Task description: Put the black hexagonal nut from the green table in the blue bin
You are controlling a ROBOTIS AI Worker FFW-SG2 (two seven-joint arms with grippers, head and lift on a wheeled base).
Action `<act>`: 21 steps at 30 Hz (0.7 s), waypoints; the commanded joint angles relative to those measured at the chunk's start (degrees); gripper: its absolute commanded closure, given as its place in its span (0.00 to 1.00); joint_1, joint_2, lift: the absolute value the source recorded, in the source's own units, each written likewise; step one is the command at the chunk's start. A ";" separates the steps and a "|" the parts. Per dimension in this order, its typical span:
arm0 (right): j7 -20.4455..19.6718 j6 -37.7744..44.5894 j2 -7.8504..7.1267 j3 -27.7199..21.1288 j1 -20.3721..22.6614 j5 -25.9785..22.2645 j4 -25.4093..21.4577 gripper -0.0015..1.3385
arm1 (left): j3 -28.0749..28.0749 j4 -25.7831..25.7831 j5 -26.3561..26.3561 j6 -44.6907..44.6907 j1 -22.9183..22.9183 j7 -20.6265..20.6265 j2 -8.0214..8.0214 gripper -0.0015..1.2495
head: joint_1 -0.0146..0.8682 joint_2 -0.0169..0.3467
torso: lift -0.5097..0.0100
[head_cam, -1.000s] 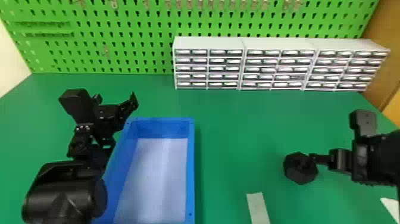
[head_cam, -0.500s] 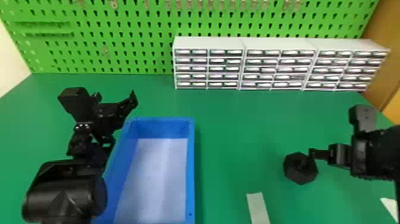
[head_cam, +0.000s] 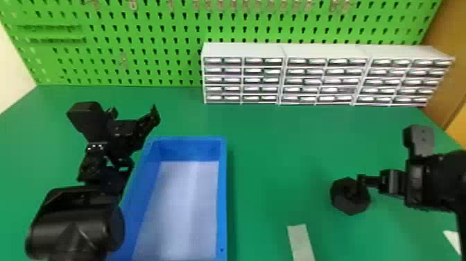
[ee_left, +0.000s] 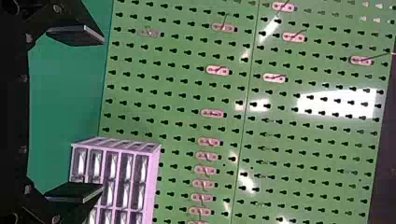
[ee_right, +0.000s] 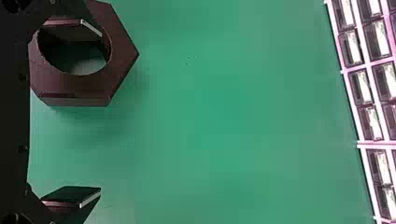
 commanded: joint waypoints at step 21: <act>0.00 -4.83 0.01 0.52 1.23 -1.27 4.13 0.10 | 0.00 0.07 0.00 0.00 0.00 -0.01 -0.09 0.14 | 0.79 0.19 | 0.79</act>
